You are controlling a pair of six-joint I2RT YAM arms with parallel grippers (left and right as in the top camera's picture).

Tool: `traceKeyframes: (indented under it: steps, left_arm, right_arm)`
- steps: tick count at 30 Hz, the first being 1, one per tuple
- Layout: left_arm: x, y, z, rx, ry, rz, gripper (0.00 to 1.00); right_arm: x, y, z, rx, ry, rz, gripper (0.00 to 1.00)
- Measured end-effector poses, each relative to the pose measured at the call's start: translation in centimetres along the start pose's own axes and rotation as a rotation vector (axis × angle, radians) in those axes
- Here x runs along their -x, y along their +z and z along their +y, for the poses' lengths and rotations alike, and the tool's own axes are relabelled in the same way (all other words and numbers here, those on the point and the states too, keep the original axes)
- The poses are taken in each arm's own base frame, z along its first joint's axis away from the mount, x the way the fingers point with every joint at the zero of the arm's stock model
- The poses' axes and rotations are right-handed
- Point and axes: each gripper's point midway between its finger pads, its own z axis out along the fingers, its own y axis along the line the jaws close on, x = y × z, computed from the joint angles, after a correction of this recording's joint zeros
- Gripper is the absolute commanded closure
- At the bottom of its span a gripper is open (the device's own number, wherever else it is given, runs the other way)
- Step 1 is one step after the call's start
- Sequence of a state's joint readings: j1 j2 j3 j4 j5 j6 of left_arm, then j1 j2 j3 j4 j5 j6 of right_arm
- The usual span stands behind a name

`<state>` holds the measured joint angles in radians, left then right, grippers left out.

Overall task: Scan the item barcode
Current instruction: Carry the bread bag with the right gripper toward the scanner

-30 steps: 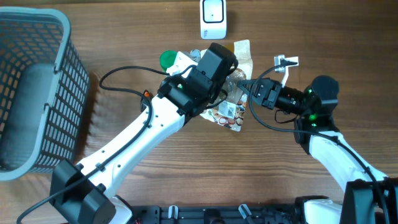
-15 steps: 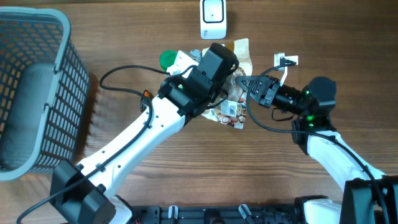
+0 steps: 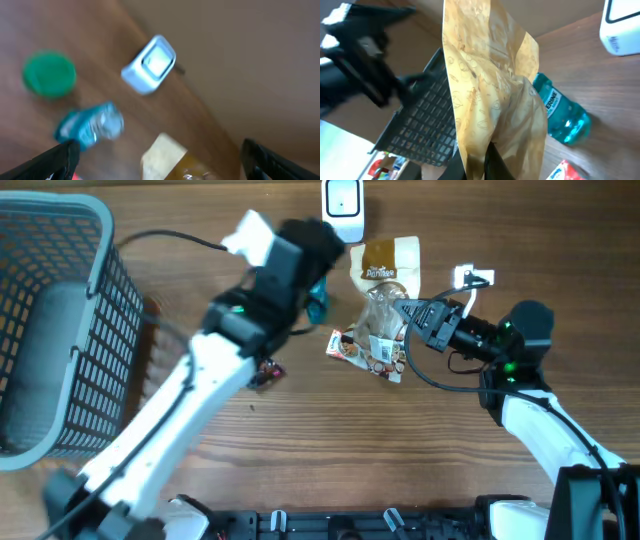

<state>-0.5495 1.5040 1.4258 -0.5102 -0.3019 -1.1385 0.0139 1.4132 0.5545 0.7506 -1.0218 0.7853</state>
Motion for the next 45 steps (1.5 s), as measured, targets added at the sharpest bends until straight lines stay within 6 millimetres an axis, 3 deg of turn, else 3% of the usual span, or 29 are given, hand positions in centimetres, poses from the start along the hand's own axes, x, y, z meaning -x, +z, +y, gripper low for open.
traceKeyframes:
  steps: [3,6,8,11,16,19,21,25,27,32,35,38,45]
  left_arm:
    - [5.1,-4.5,-0.4,-0.05,0.079,-0.105,0.0]
    - [6.5,-7.7,1.2,0.001,0.156,-0.147,0.0]
    - [6.7,-8.0,2.1,0.046,0.189,-0.158,0.0]
    - [7.0,-8.0,2.5,0.065,0.214,-0.173,0.0]
    - [6.7,-8.1,3.7,0.115,0.238,-0.157,0.0]
    - [6.5,-8.1,4.3,0.142,0.248,-0.149,0.0]
    - [6.5,-8.1,4.5,0.148,0.25,-0.149,0.0]
    - [6.4,-7.8,4.7,0.162,0.255,-0.144,0.0]
    - [6.0,-7.3,5.2,0.187,0.265,-0.13,0.0]
    - [5.6,-6.7,5.9,0.219,0.278,-0.111,0.0]
    - [5.5,-6.7,6.0,0.221,0.279,-0.11,0.0]
    - [5.5,-6.7,6.0,0.224,0.28,-0.109,0.0]
    - [5.3,-6.8,6.5,0.242,0.278,-0.099,0.0]
  right_arm:
    - [0.9,0.0,-1.7,-0.087,0.028,-0.055,0.95]
    - [4.2,0.5,-1.8,-0.149,0.041,-0.1,0.95]
    - [8.2,1.0,-0.7,-0.209,0.023,-0.117,0.95]
    - [10.2,0.5,-1.5,-0.404,0.035,-0.094,0.95]
    - [13.5,0.1,-1.2,-0.661,-0.129,-0.165,0.95]
    - [13.3,-0.4,-3.2,-0.838,-0.135,-0.212,0.95]
    - [11.8,-0.2,-5.3,-0.933,-0.071,-0.207,0.95]
    - [6.5,1.1,-10.5,-1.085,0.206,-0.101,0.95]
    - [6.1,2.0,-11.5,-1.13,0.351,-0.079,0.95]
    - [8.7,3.6,-10.2,-1.092,0.47,-0.154,0.95]
    - [6.8,2.6,-10.1,-1.14,0.54,-0.103,0.95]
    - [4.0,0.8,-10.1,-1.233,0.729,-0.102,0.95]
    - [4.7,4.0,-8.7,-1.043,1.12,-0.256,0.95]
